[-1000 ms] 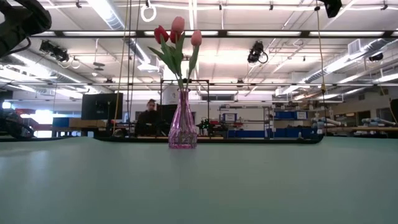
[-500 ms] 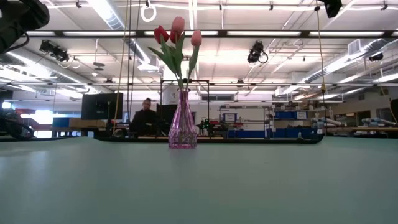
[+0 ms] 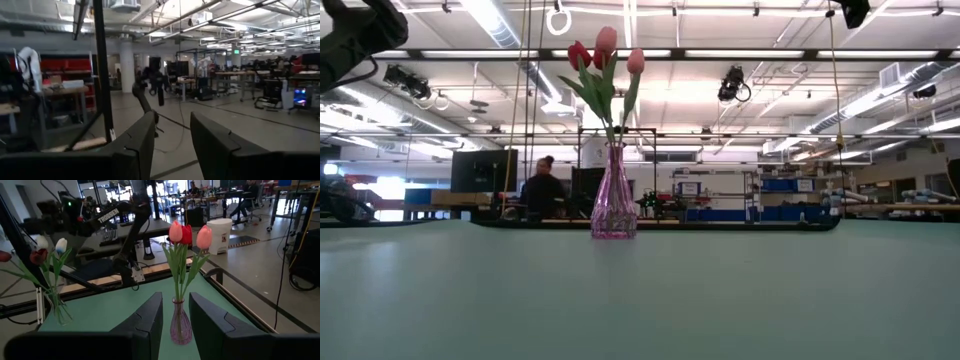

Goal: Sort flowers into vase by color
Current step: Return to Home Position

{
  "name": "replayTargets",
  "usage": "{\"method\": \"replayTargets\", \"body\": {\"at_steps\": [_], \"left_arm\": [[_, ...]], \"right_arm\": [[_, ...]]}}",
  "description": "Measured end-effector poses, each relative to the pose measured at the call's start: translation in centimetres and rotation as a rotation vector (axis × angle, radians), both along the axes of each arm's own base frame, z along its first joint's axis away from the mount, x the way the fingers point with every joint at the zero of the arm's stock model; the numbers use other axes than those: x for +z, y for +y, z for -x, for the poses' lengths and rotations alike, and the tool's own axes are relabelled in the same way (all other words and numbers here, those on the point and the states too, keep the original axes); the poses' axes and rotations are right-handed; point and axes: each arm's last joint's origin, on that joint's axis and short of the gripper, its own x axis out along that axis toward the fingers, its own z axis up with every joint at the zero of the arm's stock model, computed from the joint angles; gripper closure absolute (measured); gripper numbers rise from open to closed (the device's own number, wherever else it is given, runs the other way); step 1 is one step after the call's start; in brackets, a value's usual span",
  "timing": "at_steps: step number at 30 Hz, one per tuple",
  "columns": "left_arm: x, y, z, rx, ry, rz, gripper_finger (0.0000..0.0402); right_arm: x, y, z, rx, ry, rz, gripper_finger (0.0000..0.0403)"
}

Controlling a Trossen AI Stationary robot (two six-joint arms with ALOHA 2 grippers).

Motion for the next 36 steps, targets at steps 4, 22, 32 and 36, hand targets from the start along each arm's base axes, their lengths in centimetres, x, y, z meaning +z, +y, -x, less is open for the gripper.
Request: {"method": "replayTargets", "body": {"at_steps": [4, 22, 32, 36], "left_arm": [[3.3, 0.0, 0.0, 0.025, -0.035, -0.042, 0.0268], [15.3, 0.6, -7.0, 0.084, -0.003, -0.426, 0.0269], [15.9, 6.8, -15.7, 0.142, 0.059, -0.386, 0.0269], [15.5, 11.1, -18.6, 0.228, 0.104, -0.363, 0.0269]], "right_arm": [[0.0, 0.0, 0.0, 0.001, 0.000, 0.000, 0.0298], [0.0, 0.0, 0.0, 0.000, 0.000, 0.000, 0.0298], [0.0, 0.0, 0.0, 0.001, 0.000, 0.000, 0.0298], [0.0, 0.0, 0.0, 0.000, -0.001, 0.000, 0.0299]]}}
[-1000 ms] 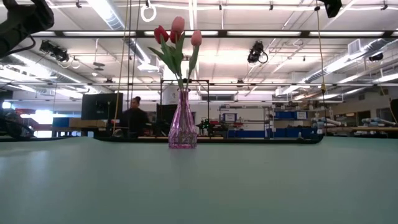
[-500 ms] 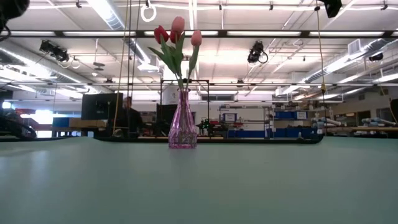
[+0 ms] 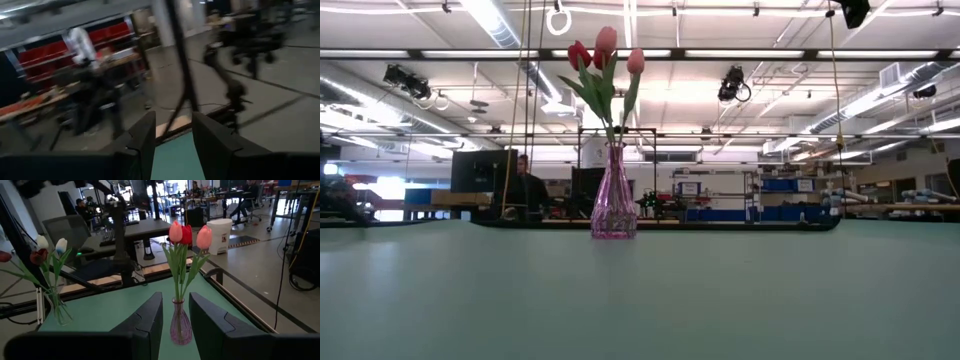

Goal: Sort flowers into vase by color
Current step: Return to Home Position

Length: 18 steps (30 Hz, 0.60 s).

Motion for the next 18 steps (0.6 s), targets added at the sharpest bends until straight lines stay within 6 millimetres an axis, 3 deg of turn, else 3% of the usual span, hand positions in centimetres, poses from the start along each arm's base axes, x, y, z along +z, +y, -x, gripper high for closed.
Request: {"method": "replayTargets", "body": {"at_steps": [7, 11, 15, 18], "left_arm": [[-1.1, 6.0, -2.5, 0.138, 0.015, 0.088, 0.0269], [-2.9, 6.7, -4.4, 0.165, -0.017, 0.152, 0.0269], [-6.1, 6.1, -7.1, 0.144, 0.034, 0.168, 0.0271], [-8.0, 5.4, -7.4, 0.123, 0.096, 0.129, 0.0283]], "right_arm": [[0.0, 0.0, 0.0, 0.000, 0.000, 0.000, 0.0299], [0.0, 0.0, 0.0, 0.000, -0.002, 0.000, 0.0299], [0.0, 0.0, 0.0, 0.000, -0.003, 0.000, 0.0299], [0.0, 0.0, 0.0, -0.001, -0.004, 0.000, 0.0299]]}}
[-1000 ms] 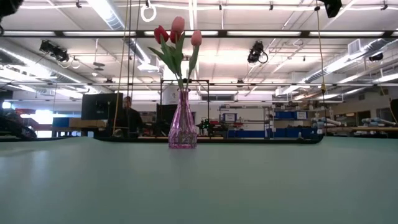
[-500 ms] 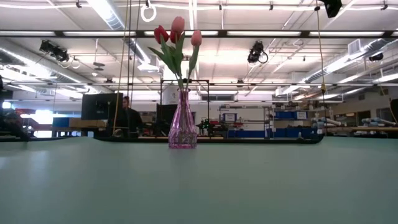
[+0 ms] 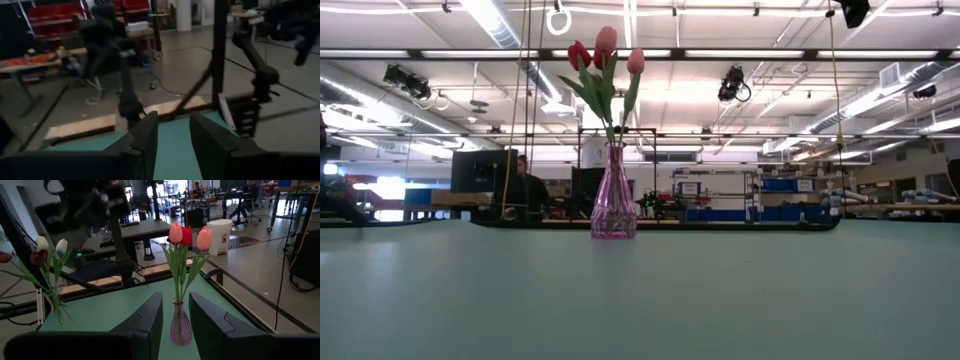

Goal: Sort flowers into vase by color
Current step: Return to Home Position

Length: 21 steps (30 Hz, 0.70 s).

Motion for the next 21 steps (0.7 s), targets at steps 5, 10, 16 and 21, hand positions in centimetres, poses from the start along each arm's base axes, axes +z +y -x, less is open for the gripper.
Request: {"method": "replayTargets", "body": {"at_steps": [5, 10, 16, 21], "left_arm": [[-2.0, 0.4, 4.1, 0.016, 0.005, 0.038, 0.0310], [-4.9, 0.8, 9.2, 0.030, 0.012, 0.123, 0.0329], [-9.4, 0.9, 14.3, 0.017, -0.060, 0.062, 0.0335], [-14.2, 1.0, 15.9, 0.021, -0.150, 0.032, 0.0335]], "right_arm": [[0.0, 0.0, 0.0, 0.000, -0.001, 0.000, 0.0299], [0.1, 0.0, 0.0, 0.000, -0.007, 0.000, 0.0299], [0.1, 0.0, 0.0, 0.000, -0.011, 0.001, 0.0299], [0.1, 0.0, 0.0, 0.000, -0.011, 0.001, 0.0298]]}}
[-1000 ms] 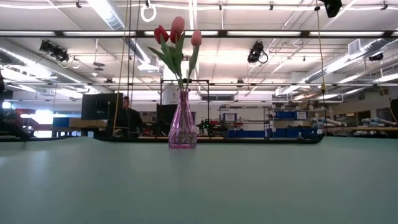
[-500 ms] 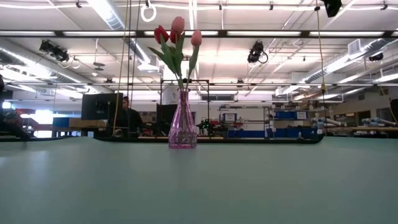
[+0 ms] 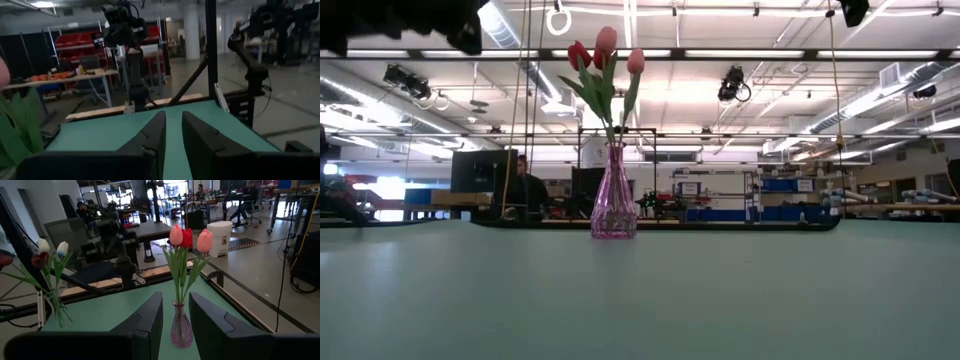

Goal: Sort flowers into vase by color
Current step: Return to Home Position

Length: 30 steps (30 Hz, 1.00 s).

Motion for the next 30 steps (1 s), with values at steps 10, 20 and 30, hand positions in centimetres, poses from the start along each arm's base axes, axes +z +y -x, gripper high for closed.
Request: {"method": "replayTargets", "body": {"at_steps": [10, 20, 30], "left_arm": [[-6.2, 0.0, -0.1, -0.004, -0.031, 0.041, 0.0335], [-6.8, 0.1, 0.6, 0.022, 0.020, 0.063, 0.0349], [-7.2, 0.6, 2.2, 0.067, 0.012, 0.070, 0.0361]], "right_arm": [[0.0, 0.0, 0.0, 0.000, 0.000, 0.000, 0.0298], [0.0, 0.0, 0.0, 0.000, 0.000, 0.000, 0.0298], [0.0, 0.0, 0.0, 0.000, 0.000, 0.000, 0.0298]]}}
